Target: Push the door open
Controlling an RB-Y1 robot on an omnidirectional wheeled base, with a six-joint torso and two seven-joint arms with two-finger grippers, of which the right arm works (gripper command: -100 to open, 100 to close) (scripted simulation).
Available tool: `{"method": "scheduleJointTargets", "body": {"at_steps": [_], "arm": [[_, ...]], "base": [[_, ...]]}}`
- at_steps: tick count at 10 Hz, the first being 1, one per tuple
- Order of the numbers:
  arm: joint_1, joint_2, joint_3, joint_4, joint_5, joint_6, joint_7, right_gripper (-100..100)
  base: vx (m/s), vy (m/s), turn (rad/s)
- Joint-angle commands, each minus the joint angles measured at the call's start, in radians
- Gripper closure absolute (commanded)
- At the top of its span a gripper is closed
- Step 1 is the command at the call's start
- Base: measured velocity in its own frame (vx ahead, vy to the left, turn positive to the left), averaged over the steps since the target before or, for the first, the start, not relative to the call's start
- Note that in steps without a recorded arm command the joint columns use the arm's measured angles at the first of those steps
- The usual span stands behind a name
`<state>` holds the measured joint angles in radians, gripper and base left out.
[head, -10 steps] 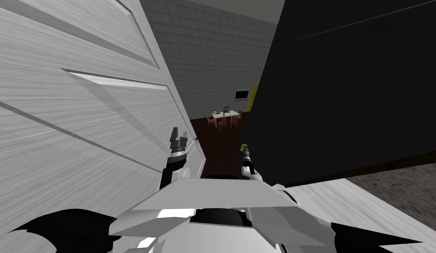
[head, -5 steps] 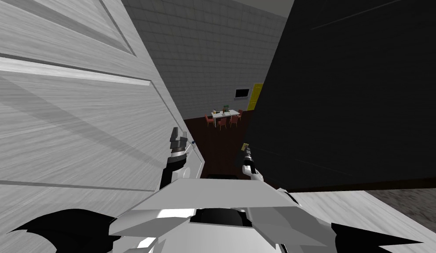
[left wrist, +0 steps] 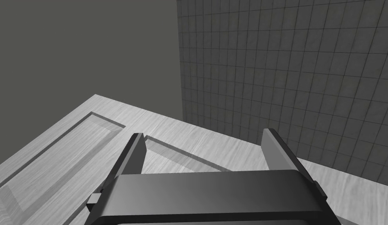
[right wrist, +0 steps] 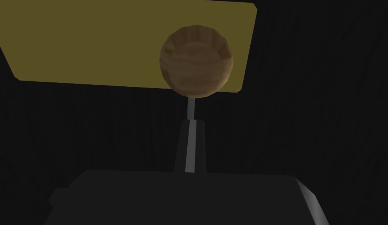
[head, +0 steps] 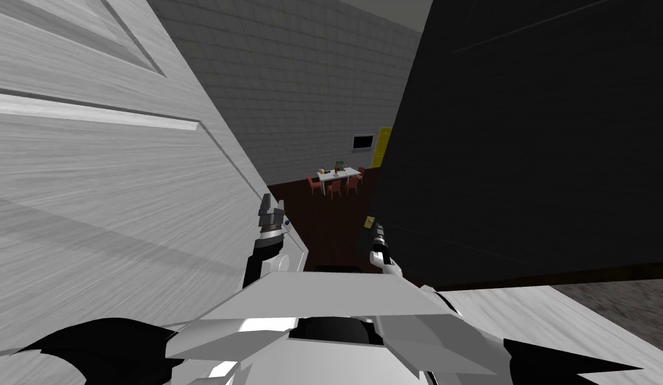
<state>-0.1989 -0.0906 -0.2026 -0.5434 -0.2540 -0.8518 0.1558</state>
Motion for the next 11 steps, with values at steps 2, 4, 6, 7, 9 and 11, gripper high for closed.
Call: {"method": "scheduleJointTargets", "body": {"at_steps": [2, 4, 6, 7, 9, 11], "arm": [[-0.025, 0.023, 0.022, 0.026, -0.024, -0.016, 0.045, -100], [-0.031, 0.032, 0.027, 0.030, -0.029, -0.019, 0.055, -100], [-0.046, 0.067, 0.042, 0.043, -0.046, -0.027, 0.085, -100], [-0.055, 0.093, 0.051, 0.051, -0.055, -0.031, 0.102, -100], [-0.062, 0.119, 0.057, 0.056, -0.062, -0.035, 0.115, -100], [-0.056, 0.119, 0.057, 0.044, -0.062, -0.026, 0.117, -100]], "base": [[-0.194, 0.000, -0.176], [-0.087, 0.019, -0.012], [-0.121, 0.037, -0.137], [-0.120, 0.046, -0.078], [-0.099, 0.058, -0.061], [-0.012, 0.024, 0.003]]}}
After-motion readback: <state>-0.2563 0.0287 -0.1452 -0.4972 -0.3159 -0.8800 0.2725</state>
